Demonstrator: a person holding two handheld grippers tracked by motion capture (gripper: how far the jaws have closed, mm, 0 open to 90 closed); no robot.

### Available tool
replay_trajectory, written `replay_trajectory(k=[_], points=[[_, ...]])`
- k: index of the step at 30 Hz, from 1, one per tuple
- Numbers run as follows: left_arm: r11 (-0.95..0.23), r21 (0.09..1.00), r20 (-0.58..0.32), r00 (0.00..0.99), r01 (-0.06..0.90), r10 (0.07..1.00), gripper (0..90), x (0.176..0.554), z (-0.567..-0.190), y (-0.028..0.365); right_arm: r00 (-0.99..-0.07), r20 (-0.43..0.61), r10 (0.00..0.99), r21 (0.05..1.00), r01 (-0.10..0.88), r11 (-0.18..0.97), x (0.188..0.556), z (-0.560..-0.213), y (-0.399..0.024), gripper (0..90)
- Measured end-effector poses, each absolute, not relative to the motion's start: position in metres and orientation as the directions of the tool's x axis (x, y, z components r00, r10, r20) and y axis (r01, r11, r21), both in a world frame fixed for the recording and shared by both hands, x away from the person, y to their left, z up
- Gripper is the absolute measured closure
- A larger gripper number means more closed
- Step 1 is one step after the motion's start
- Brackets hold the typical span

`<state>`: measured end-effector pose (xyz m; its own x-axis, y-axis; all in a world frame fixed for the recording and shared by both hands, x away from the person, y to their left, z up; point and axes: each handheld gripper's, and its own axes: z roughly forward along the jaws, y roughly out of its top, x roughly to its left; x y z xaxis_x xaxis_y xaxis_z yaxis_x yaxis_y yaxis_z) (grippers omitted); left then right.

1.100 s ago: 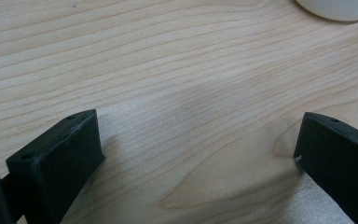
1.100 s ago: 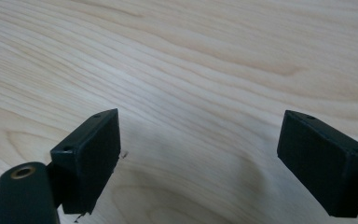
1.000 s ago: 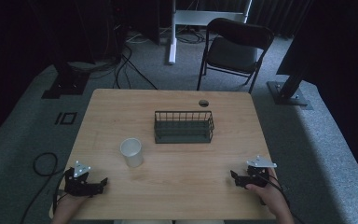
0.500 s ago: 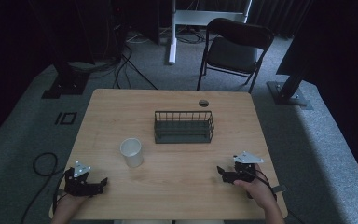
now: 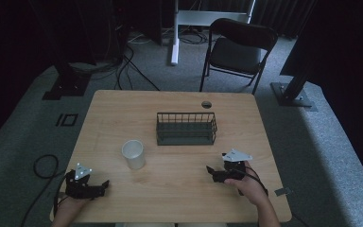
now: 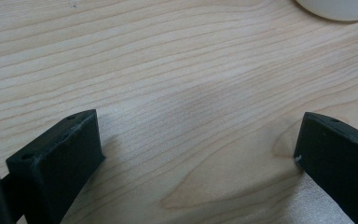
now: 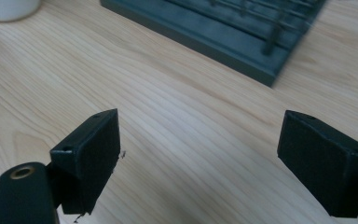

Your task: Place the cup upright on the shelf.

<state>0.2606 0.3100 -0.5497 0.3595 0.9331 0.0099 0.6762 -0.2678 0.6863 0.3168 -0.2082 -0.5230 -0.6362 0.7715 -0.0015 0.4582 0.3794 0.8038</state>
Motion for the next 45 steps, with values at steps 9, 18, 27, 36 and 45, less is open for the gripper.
replay_trajectory(k=[9,18,27,36,45], points=[[-0.265,0.687,0.008,0.358,0.676,0.934,0.9,0.261,-0.55,0.31,-0.702,0.011,0.712,0.812,0.422,0.404,0.324,-0.523,-0.173,12.9],[-0.265,0.688,0.008,0.358,0.676,0.934,0.9,0.261,-0.55,0.31,-0.747,0.024,0.665,0.826,0.39,0.408,0.328,-0.521,-0.141,13.0],[-0.265,0.688,0.008,0.358,0.676,0.934,0.9,0.261,-0.55,0.31,-0.794,0.028,0.607,0.835,0.353,0.423,0.332,-0.519,-0.106,13.0],[-0.265,0.688,0.008,0.358,0.676,0.934,0.9,0.261,-0.55,0.31,-0.838,0.026,0.545,0.847,0.308,0.433,0.334,-0.517,-0.072,13.2],[-0.265,0.688,0.008,0.358,0.676,0.934,0.9,0.261,-0.55,0.31,-0.854,0.033,0.52,0.856,0.293,0.426,0.338,-0.52,-0.044,13.2]])
